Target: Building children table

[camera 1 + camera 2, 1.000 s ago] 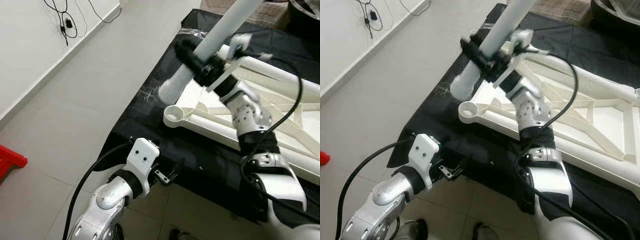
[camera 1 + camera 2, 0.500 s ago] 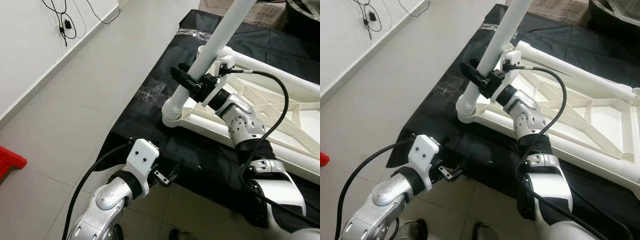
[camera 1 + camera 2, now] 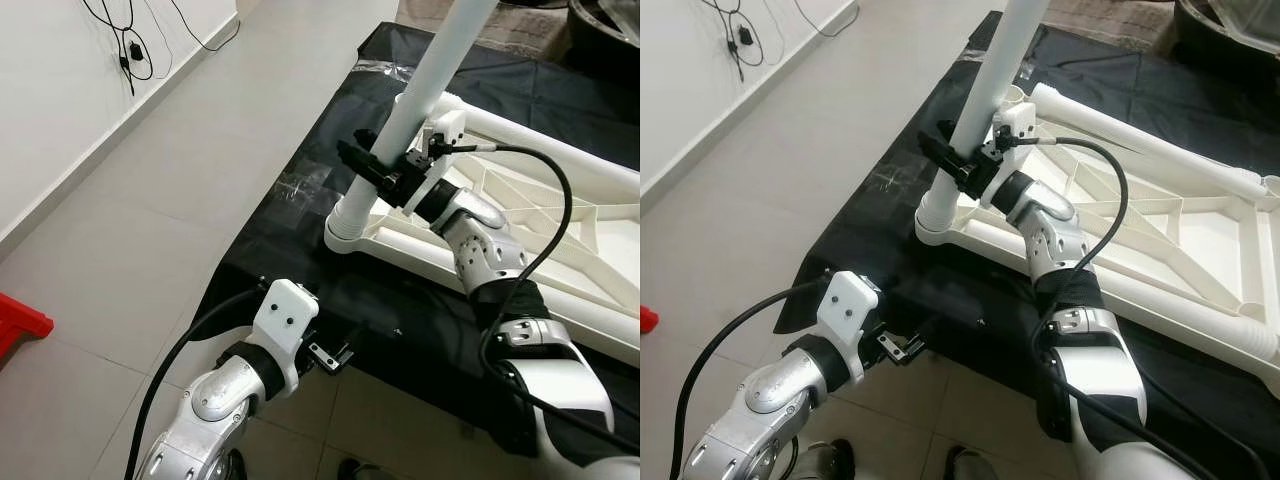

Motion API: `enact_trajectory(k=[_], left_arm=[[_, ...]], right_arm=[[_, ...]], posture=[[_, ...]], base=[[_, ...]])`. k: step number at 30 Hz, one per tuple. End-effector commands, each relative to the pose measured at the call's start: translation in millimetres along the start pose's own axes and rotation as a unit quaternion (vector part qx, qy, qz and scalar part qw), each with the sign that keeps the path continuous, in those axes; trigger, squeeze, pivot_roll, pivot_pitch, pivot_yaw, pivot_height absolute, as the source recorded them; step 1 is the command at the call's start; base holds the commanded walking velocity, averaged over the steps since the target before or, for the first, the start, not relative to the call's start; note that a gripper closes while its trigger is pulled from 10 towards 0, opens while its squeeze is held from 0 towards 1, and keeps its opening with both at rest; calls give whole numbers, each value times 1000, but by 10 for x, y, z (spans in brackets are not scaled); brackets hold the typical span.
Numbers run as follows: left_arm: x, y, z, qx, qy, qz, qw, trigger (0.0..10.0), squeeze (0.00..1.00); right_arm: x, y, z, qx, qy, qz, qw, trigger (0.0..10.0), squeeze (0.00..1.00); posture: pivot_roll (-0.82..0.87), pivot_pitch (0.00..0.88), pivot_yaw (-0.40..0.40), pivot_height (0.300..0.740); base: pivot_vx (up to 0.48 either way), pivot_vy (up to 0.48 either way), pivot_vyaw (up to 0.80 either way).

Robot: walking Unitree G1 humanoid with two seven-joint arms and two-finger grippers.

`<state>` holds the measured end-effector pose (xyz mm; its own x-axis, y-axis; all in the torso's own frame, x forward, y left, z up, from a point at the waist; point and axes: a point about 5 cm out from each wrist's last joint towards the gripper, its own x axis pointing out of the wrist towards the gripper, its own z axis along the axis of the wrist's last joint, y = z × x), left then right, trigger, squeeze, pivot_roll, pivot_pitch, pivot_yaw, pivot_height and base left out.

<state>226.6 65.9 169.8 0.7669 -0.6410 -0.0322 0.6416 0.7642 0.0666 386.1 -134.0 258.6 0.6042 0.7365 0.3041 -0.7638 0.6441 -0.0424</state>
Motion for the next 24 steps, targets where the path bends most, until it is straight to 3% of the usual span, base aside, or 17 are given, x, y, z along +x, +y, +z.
enact_trajectory(k=[1, 9, 18, 24], left_arm=[[-26, -32, 22, -2, -7, -7, 1000, 10000, 0], [-21, -33, 15, -2, -7, -7, 1000, 10000, 0], [-33, -30, 16, -1, -9, -7, 1000, 10000, 0], [-22, -29, 24, -1, -11, -6, 1000, 10000, 0]], right_arm=[[-96, -3, -200, 1, 45, -7, 999, 10000, 0], [-76, 55, -480, -40, 144, -9, 989, 10000, 0], [-56, 98, -615, -44, 191, -18, 980, 10000, 0], [-36, 80, -676, -7, 202, -60, 978, 10000, 0]], posture=[[182, 252, -112, 740], [180, 247, -113, 740], [177, 233, -111, 740], [177, 235, -114, 740]], base=[[0, 0, 0], [0, 0, 0], [0, 0, 0], [0, 0, 0]])
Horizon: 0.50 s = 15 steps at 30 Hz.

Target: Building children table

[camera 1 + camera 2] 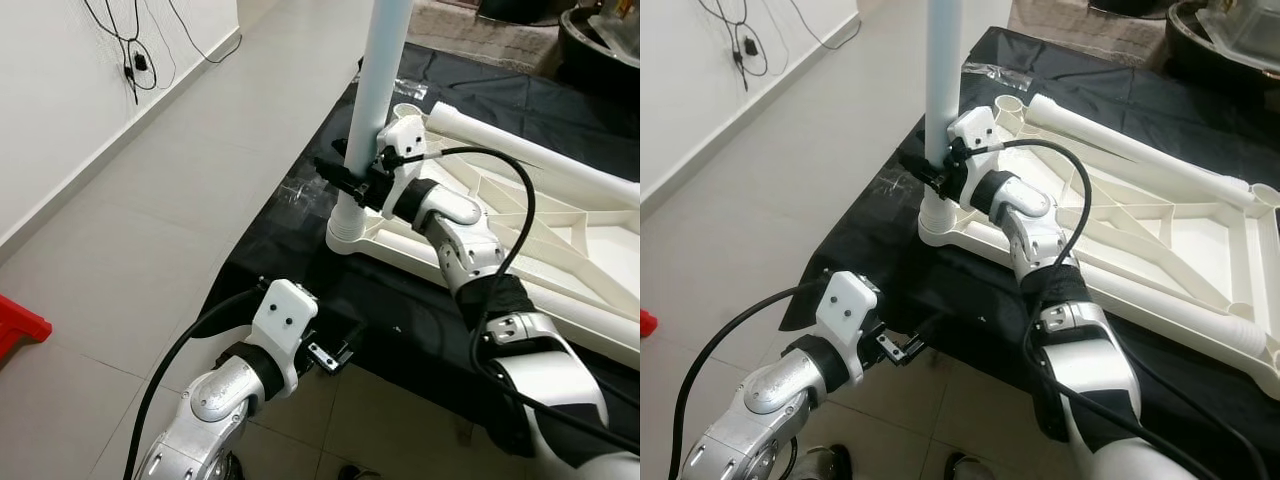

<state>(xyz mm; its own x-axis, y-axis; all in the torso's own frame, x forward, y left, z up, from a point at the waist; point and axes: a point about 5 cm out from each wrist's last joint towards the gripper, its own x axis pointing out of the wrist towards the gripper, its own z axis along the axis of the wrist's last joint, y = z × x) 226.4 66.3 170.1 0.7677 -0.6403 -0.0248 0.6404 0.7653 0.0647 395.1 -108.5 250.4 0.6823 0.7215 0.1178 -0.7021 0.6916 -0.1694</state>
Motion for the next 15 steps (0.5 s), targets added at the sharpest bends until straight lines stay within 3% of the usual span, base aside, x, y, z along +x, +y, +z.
enact_trajectory(k=[1, 3, 12, 15], left_arm=[[-18, -30, 23, -1, -8, -7, 1000, 10000, 0], [-17, -30, 20, 0, -7, -6, 1000, 10000, 0], [-9, -28, 19, 1, -6, -6, 1000, 10000, 0], [9, -17, 29, 3, -8, -4, 1000, 10000, 0]], right_arm=[[-137, 43, -561, 79, 103, -34, 991, 10000, 0], [-130, 26, -562, 105, 91, -61, 988, 10000, 0], [-191, -29, -609, 120, 80, -123, 982, 10000, 0], [-257, -76, -611, 115, 72, -189, 973, 10000, 0]], posture=[[177, 236, -115, 740], [178, 237, -114, 740], [181, 235, -111, 740], [179, 235, -108, 740]], base=[[0, 0, 0], [0, 0, 0], [0, 0, 0], [0, 0, 0]])
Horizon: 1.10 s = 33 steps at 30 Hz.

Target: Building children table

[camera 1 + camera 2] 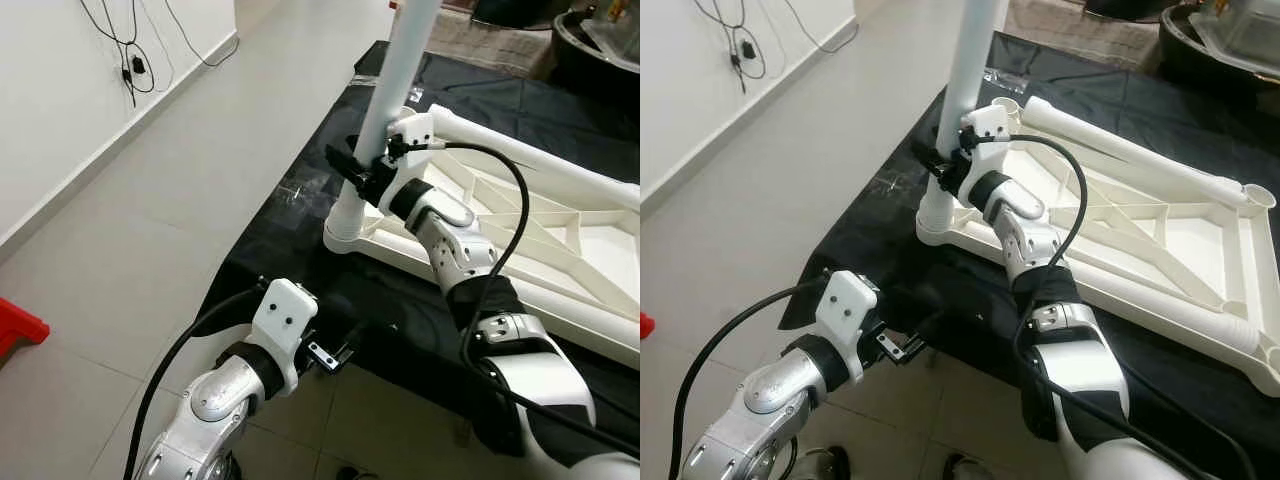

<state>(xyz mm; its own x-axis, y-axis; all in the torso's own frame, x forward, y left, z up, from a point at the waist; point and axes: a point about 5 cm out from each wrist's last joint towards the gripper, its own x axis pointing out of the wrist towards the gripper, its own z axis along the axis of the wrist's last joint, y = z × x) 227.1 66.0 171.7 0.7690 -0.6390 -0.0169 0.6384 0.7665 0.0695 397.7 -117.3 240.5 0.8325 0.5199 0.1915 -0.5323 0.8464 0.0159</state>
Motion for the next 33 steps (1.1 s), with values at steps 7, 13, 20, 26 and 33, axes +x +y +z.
enact_trajectory(k=[7, 13, 20, 26, 33], left_arm=[[43, -8, 9, 1, -6, -5, 1000, 10000, 0], [72, 0, 9, 2, -10, -5, 1000, 10000, 0], [95, 35, 14, 5, -14, -2, 1000, 10000, 0], [116, 66, 17, 9, -17, 1, 1000, 10000, 0], [138, 113, 18, 15, -20, 2, 1000, 10000, 0]], right_arm=[[-356, -270, -443, -29, 83, -223, 971, 10000, 0], [-435, -229, -384, -64, 74, -312, 945, 10000, 0], [-408, -133, -281, -31, 48, -406, 912, 10000, 0], [-384, -139, -224, 17, 28, -531, 846, 10000, 0], [-380, -48, -146, 23, 6, -569, 822, 10000, 0]], posture=[[174, 228, -103, 740], [168, 218, -99, 740], [175, 206, -100, 740], [184, 191, -100, 740], [192, 181, -98, 740]], base=[[0, 0, 0], [0, 0, 0], [0, 0, 0], [0, 0, 0], [0, 0, 0]])
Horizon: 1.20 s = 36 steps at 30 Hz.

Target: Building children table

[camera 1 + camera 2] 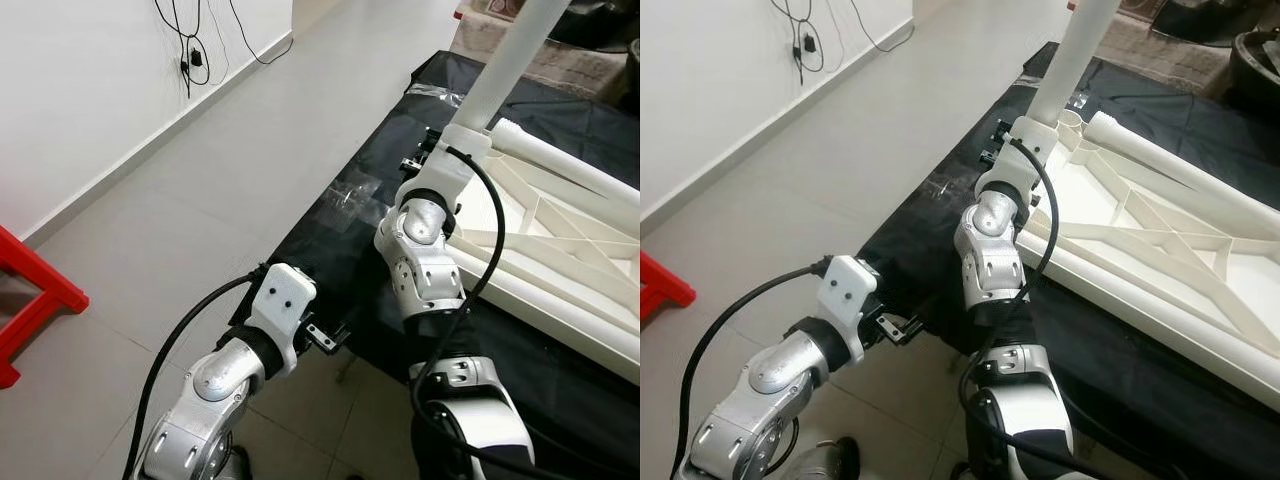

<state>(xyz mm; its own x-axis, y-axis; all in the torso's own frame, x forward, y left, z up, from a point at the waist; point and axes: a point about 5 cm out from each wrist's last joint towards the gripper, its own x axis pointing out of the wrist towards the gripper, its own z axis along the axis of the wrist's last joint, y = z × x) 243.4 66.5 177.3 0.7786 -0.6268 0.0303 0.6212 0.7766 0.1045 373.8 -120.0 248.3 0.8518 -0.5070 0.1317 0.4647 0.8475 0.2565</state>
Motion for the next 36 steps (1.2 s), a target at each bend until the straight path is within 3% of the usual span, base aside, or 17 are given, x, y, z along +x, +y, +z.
enact_trajectory(k=[1, 9, 10, 11, 13, 14, 17, 19, 22, 23, 24, 25, 28, 32, 33, 36], left_arm=[[16, -1, -33, -3, 3, -7, 1000, 10000, 0], [68, 16, -51, 0, 1, -8, 1000, 10000, 0], [90, 20, -52, 0, 0, -7, 1000, 10000, 0], [90, 20, -52, 0, 0, -7, 1000, 10000, 0], [131, 26, -49, -1, -1, -6, 1000, 10000, 0], [147, 24, -51, -10, -3, -9, 1000, 10000, 1000], [165, 2, -32, -2, -9, -20, 1000, 10000, 1000], [209, -3, -14, 29, -7, -17, 999, 10000, 1000], [234, 2, -7, 43, -6, -11, 999, 10000, 1000], [273, 23, 9, 69, -4, -1, 998, 10000, 0], [273, 23, 9, 69, -4, -1, 998, 10000, 0], [330, 71, 33, 104, -3, 18, 994, 10000, 0], [408, 142, 59, 141, -3, 39, 989, 10000, 0], [478, 232, 30, 151, 3, 52, 987, 10000, 0], [498, 253, 4, 127, 3, 47, 991, 10000, 0], [493, 284, -30, 124, 10, 49, 991, 10000, 0]], right_arm=[[35, -254, -244, -27, 42, -68, 996, 10000, 0], [25, -123, 84, -1, -28, -27, 999, 10000, 0], [21, -90, 291, 23, -69, 12, 997, 10000, 0], [21, -90, 291, 23, -69, 12, 997, 10000, 0], [-35, -63, 635, 61, -130, 86, 986, 10000, 0], [-64, -52, 718, 71, -143, 115, 981, 10000, 0], [-112, -28, 742, 88, -134, 154, 975, 10000, 0], [-180, -14, 679, 107, -106, 196, 969, 10000, 0], [-219, -11, 646, 114, -94, 215, 965, 10000, 0], [-267, -8, 574, 120, -73, 237, 961, 10000, 0], [-267, -8, 574, 120, -73, 237, 961, 10000, 0], [-322, -21, 478, 123, -51, 256, 957, 10000, 0], [-400, -52, 353, 122, -23, 279, 952, 10000, 0], [-486, -96, 294, 124, -6, 309, 943, 10000, 0], [-553, -88, 277, 121, -1, 333, 935, 10000, 0], [-615, -85, 255, 121, 6, 349, 929, 10000, 0]], posture=[[192, 181, -98, 740], [186, 160, -95, 740], [185, 143, -91, 740], [185, 143, -91, 740], [181, 131, -88, 740], [176, 123, -85, 740], [174, 116, -81, 740], [171, 96, -81, 740], [171, 96, -81, 740], [168, 82, -78, 740], [168, 82, -78, 740], [160, 59, -73, 740], [160, 56, -71, 740], [148, 29, -64, 740], [141, 22, -61, 740], [137, 22, -58, 740]], base=[[0, 0, 0], [0, 0, 0], [0, 0, 0], [0, 0, 0], [0, 0, 0], [0, 0, 0], [0, 0, 0], [0, 0, 0], [0, 0, 0], [0, 0, 0], [0, 0, 0], [0, 0, 0], [0, 0, 0], [0, 0, 0], [0, 0, 0], [0, 0, 0]])
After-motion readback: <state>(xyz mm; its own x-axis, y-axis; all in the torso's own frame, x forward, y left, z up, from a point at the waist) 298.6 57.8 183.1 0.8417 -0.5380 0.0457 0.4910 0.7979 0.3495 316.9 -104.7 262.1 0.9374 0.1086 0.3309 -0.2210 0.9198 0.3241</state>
